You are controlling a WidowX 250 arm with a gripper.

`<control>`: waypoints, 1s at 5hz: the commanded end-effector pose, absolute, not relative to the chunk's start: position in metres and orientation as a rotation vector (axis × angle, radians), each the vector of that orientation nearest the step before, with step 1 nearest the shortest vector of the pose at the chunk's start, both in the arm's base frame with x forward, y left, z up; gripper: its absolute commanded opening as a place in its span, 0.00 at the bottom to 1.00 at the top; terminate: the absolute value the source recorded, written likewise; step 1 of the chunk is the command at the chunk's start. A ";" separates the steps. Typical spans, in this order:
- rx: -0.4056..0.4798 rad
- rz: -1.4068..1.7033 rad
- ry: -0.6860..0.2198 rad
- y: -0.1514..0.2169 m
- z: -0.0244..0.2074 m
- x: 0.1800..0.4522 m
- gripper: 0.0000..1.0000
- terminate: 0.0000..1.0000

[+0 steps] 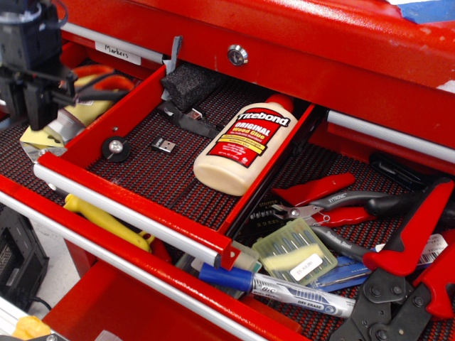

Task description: Pick up scissors and put into drawer

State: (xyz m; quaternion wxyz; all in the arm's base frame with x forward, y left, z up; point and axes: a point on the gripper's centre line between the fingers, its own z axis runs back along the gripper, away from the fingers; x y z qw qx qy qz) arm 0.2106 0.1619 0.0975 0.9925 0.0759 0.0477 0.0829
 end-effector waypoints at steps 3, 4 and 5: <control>0.259 0.593 0.014 0.059 0.188 0.195 0.00 0.00; 0.273 0.664 -0.028 0.017 0.184 0.204 0.00 0.00; 0.251 0.699 -0.099 -0.005 0.171 0.214 0.00 0.00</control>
